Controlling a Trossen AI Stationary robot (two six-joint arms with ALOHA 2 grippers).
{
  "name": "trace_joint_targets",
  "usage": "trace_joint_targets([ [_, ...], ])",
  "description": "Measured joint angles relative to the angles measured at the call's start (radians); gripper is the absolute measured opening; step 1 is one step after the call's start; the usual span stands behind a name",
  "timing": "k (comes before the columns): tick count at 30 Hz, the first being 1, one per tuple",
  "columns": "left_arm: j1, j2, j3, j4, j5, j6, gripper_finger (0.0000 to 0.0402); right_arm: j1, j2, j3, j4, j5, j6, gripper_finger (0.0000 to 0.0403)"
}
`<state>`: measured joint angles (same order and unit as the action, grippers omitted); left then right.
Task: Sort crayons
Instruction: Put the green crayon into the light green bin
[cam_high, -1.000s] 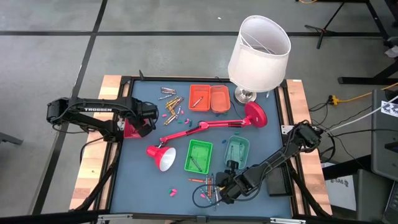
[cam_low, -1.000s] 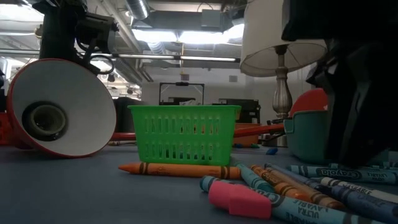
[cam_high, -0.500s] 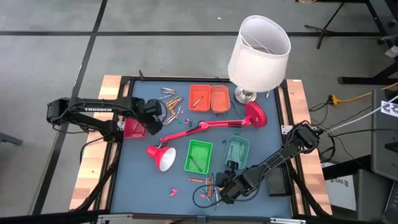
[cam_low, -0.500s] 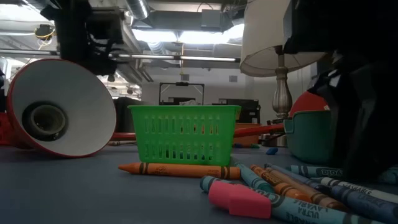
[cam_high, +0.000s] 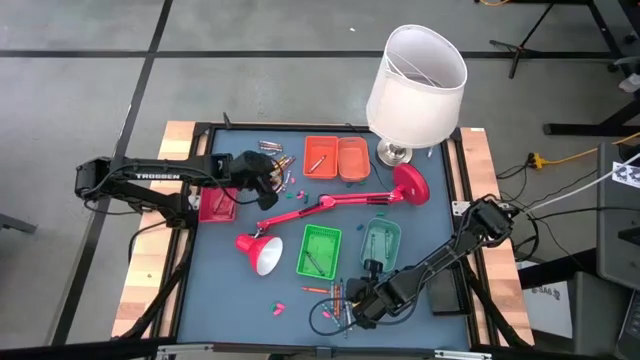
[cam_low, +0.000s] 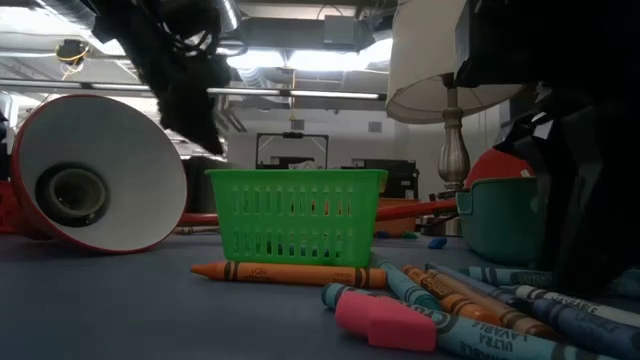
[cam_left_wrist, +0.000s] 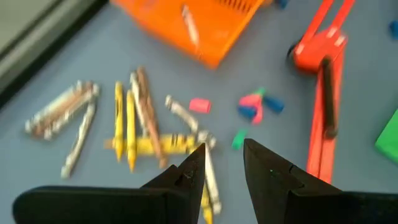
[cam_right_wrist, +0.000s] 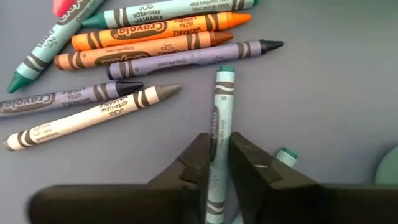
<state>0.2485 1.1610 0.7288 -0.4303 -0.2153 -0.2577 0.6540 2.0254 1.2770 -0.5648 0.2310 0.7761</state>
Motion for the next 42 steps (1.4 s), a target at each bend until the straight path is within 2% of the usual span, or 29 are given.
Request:
trace_joint_targets([
  [5,0.000,0.000,0.000,0.082,0.000,0.097,0.0094,0.001,0.001,-0.001,-0.003,0.014,0.000,0.0009],
  [11,0.000,0.000,0.000,0.108,-0.007,0.121,0.0094,0.001,-0.006,0.015,-0.009,0.016,0.002,0.0022],
  [15,0.000,0.000,0.000,0.110,-0.007,0.121,0.0094,-0.001,-0.022,0.053,-0.056,0.011,0.002,0.0011],
  [25,0.000,0.000,0.000,0.111,-0.003,0.159,0.0094,-0.001,-0.082,0.198,-0.259,0.028,0.011,0.0010],
  [31,0.000,0.000,0.000,0.110,-0.001,0.157,0.0094,-0.001,-0.113,0.294,-0.474,0.086,0.011,0.0010],
  [35,0.000,0.000,0.000,0.107,0.000,0.156,0.0094,-0.003,-0.148,0.315,-0.609,0.146,0.011,0.0011],
  [42,0.000,0.000,0.000,0.087,0.000,0.155,0.0094,-0.048,-0.164,0.315,-0.816,0.162,0.007,0.0012],
])
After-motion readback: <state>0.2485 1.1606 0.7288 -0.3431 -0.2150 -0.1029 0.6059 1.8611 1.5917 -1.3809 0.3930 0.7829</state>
